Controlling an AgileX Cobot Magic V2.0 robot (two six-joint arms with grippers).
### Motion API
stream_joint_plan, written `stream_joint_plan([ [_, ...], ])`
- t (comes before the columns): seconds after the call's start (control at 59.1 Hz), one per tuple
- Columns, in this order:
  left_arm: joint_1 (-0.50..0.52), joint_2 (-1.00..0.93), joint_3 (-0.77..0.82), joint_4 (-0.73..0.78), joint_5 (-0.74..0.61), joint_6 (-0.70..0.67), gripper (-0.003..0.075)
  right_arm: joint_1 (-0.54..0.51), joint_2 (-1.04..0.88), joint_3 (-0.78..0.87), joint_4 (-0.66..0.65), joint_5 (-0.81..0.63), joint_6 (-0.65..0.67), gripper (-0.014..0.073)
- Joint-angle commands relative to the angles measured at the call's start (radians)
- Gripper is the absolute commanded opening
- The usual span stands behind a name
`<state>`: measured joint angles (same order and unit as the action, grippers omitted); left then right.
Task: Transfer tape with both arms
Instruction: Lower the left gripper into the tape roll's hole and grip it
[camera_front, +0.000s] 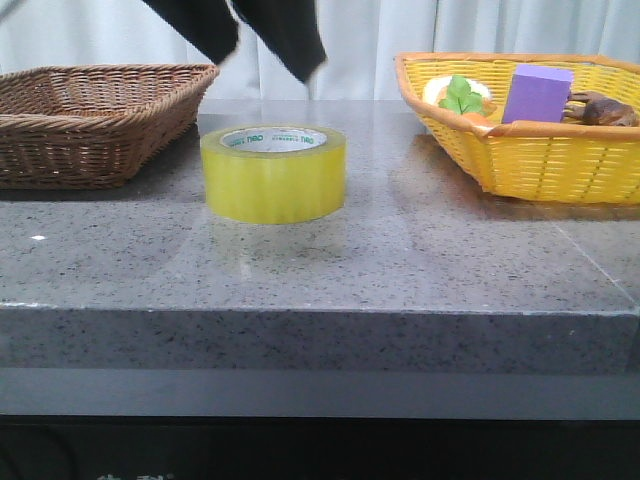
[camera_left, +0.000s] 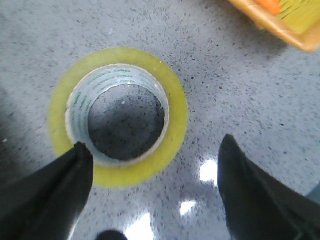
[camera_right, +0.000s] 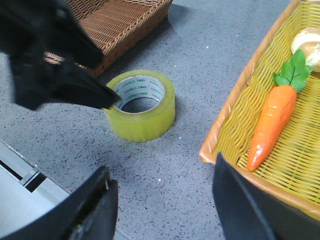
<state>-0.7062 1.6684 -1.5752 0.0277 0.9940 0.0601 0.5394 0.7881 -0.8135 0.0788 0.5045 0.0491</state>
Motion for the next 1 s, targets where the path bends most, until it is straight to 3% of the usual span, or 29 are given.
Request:
stream_joint_plan([
  [0.0, -0.005, 0.034, -0.106, -0.005, 0.004, -0.003, 0.0512, -0.003, -0.005, -0.028, 0.002, -0.077, -0.004, 0.0447],
  [0.254, -0.005, 0.202, -0.245, -0.041, 0.035, -0.003, 0.0512, -0.003, -0.005, -0.028, 0.002, -0.077, -0.004, 0.0447],
  [0.524, -0.005, 0.267, -0.26, -0.046, 0.034, -0.003, 0.051, -0.003, -0.005, -0.028, 0.002, -0.077, -0.004, 0.0447],
  [0.626, -0.005, 0.277, -0.26, -0.046, 0.062, -0.003, 0.0424, -0.003, -0.005, -0.028, 0.002, -0.077, -0.004, 0.0447],
  [0.778, -0.005, 0.279, -0.26, -0.046, 0.079, -0.003, 0.0219, -0.003, -0.005, -0.028, 0.002, -0.077, -0.004, 0.0447],
  [0.981, -0.005, 0.277, -0.299, -0.042, 0.125, -0.003, 0.0107, -0.003, -0.005, -0.028, 0.002, -0.077, -0.004, 0.0447],
])
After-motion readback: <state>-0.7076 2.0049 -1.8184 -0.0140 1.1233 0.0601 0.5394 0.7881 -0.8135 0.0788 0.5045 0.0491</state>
